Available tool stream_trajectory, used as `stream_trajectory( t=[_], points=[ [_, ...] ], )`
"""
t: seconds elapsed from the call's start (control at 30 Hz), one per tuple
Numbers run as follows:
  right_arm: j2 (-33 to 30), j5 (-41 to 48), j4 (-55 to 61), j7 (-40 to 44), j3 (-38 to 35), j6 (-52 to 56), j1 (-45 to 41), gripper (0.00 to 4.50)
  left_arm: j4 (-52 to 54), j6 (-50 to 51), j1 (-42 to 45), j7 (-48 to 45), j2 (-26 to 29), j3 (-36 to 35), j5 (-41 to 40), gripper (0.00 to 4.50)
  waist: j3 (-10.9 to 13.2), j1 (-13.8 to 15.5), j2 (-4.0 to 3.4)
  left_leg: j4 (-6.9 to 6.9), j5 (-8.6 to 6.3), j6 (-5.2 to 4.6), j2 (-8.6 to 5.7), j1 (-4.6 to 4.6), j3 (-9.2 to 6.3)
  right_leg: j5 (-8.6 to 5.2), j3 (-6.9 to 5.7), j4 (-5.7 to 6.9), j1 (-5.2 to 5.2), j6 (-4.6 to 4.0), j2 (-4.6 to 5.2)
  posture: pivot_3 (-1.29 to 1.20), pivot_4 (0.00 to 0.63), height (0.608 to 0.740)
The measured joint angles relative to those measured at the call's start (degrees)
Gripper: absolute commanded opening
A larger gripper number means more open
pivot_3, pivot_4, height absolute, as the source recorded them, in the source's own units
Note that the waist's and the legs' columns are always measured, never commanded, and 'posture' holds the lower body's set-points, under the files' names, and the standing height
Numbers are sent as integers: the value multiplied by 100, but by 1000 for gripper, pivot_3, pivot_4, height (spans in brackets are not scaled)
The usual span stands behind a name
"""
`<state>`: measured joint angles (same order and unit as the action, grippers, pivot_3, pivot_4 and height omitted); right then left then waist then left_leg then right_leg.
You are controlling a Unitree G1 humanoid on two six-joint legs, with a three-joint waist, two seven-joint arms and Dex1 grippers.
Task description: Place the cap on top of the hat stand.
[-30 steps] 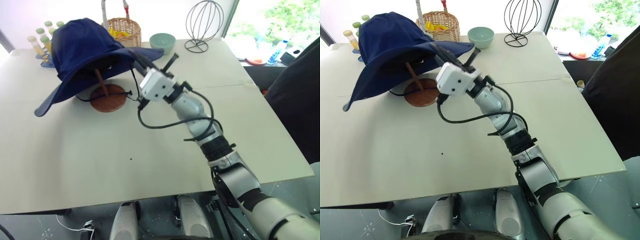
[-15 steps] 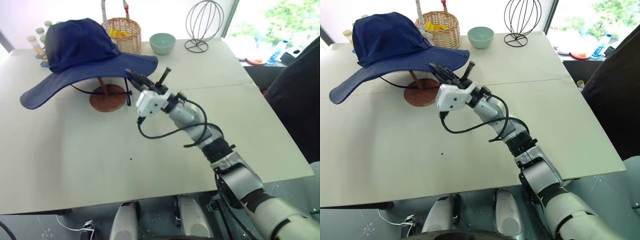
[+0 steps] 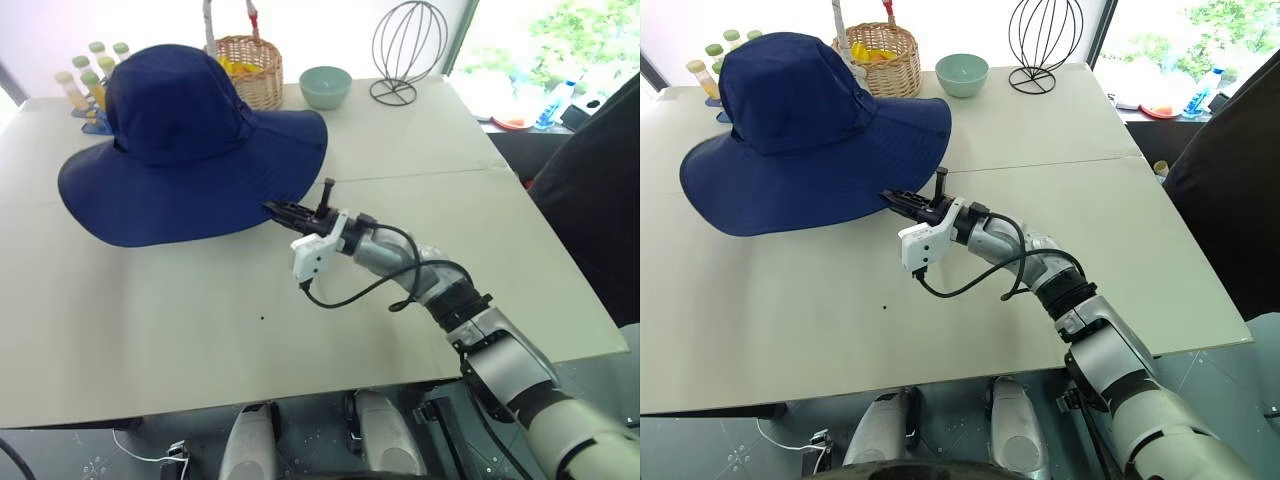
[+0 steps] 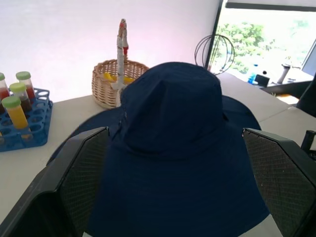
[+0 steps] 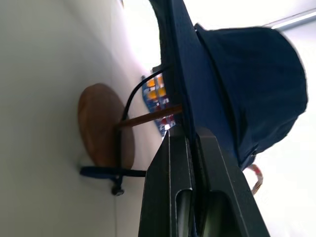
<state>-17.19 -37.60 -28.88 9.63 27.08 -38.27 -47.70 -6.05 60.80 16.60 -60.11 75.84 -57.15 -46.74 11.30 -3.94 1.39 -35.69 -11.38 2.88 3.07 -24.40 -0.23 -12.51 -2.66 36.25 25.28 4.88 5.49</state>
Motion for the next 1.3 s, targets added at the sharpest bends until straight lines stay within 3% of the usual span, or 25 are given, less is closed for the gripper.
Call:
stream_trajectory(
  t=[0.07, 0.3, 0.5, 0.63, 0.77, 0.87, 0.9, 0.97, 1.13, 1.3],
  points=[
    [35, 5, -69, 82, 2, 64, 0, 31, 24, 0, 6, 32, 0, 3, -4, 4500, 0, 1, 0, 0, 0, 0, 0, 0, 0, 0, 0, 0, -1, 0, 0, 0, 150, 735],
    [216, 34, -60, 227, 6, 256, 0, 3532, 24, -1, 6, 36, 0, 31, -4, 4500, 0, 3, 0, -1, 0, 0, 0, 0, 0, 0, 0, 0, -1, 1, 0, 0, 150, 735],
    [-197, 617, 737, 989, -112, 359, 150, 3532, 24, -15, 4, 0, 0, 94, -2, 4500, 0, 24, 1, -7, 0, 0, 0, 0, 0, 0, 0, 0, -6, 1, 0, 0, 150, 735],
    [-818, 1452, 1538, 1839, -423, 706, 508, 3532, 84, -66, -129, -117, -13, 141, 30, 4500, 0, 66, 0, -11, 0, 0, 0, 1, 0, 0, 0, 0, -9, 1, 0, 0, 150, 735],
    [-1585, 2942, 2546, 3075, -900, 1562, 806, 3532, 213, -252, -431, -259, -106, 186, 213, 4500, 1, 128, -1, -13, 0, 0, 2, 3, 1, -9, -1, 0, -9, -15, 0, 0, 150, 735],
    [-2372, 4607, 3411, 4316, -1317, 3190, 960, 3532, 247, -480, -720, -418, -124, 190, 422, 4500, 4, 159, -6, -17, 0, 0, 2, 2, 4, -10, 0, 0, -10, -17, 1, 0, 150, 735],
    [-2685, 5166, 3544, 4716, -1496, 3838, 935, 3799, 244, -561, -810, -471, -128, 184, 511, 4500, 5, 165, -7, -22, 0, 0, 2, 2, 7, -11, 0, 0, -13, -19, 3, 0, 150, 735],
    [-3186, 6112, 3393, 5322, -1915, 5222, 593, 4417, 220, -714, -1012, -550, -169, 133, 699, 4500, 6, 174, -9, -33, -1, 1, 2, 3, 9, -11, 0, -1, -14, -24, 4, 0, 150, 735],
    [-3609, 7070, 2175, 6290, -2348, 7422, -978, 4467, 227, -1033, -1584, -827, -270, -253, 1117, 4500, 7, 123, -11, -23, -2, 2, 11, 2, 18, -5, 0, -6, 6, -43, 3, 0, 150, 735],
    [-3611, 6946, 851, 7161, -2121, 8166, -1894, 4467, 269, -1267, -2336, -1147, -534, -824, 1501, 4500, 8, 138, -12, 4, -2, 2, 13, -7, 29, -10, 1, -15, 22, -47, 3, 0, 150, 735]
  ],
)
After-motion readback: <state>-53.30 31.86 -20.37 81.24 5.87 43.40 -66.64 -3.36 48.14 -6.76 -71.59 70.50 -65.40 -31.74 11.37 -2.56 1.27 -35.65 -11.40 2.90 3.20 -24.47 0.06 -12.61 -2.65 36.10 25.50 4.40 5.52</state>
